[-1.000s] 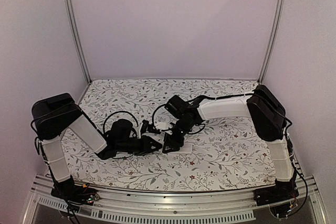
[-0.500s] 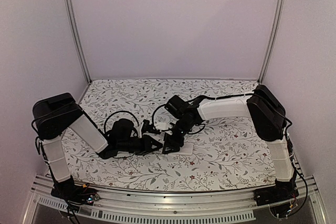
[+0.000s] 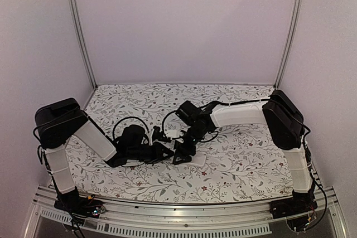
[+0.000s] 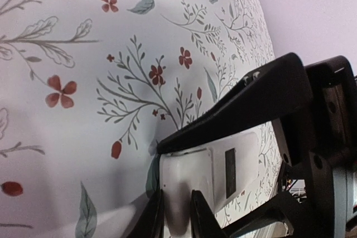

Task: Load the batteries into the remote control
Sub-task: Load the battery cover onto the remote control without the battery cover.

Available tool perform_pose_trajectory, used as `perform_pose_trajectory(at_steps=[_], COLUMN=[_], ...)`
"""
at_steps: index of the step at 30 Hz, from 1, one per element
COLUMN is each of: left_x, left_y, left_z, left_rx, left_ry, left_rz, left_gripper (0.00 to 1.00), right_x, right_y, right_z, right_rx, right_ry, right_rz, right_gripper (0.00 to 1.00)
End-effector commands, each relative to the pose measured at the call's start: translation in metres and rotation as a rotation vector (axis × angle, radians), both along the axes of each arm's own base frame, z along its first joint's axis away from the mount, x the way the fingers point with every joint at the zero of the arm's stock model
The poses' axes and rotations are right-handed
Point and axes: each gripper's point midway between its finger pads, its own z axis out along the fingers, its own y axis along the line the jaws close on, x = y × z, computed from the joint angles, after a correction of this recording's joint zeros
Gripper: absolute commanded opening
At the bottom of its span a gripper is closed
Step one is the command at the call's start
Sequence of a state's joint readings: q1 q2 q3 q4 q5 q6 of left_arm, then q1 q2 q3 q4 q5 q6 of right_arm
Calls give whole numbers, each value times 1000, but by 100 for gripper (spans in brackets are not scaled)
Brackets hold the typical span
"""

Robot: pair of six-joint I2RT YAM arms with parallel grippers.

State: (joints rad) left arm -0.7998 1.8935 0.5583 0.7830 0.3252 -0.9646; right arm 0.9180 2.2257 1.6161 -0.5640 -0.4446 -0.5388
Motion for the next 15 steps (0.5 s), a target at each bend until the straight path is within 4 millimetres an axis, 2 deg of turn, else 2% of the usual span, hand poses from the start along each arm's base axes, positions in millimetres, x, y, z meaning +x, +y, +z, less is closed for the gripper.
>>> perform_pose_trajectory(at_steps=[1,5,15], left_x=[-13,-15,-14], left_y=[11,13,15], left_z=[-35,-37,-39], left_rx=[129,140,182], left_ry=[55,58,37], left_rz=[-1,-3,-25], left_gripper=[17,19,21], right_x=[-6,-2,-6], right_y=[-35,-40,-53], right_z=[-33,-26,-34], right_rx=[-124,-117,-164], right_ry=[80,73,78], right_rz=[-40,-53,-74], right_gripper=[80,79,76])
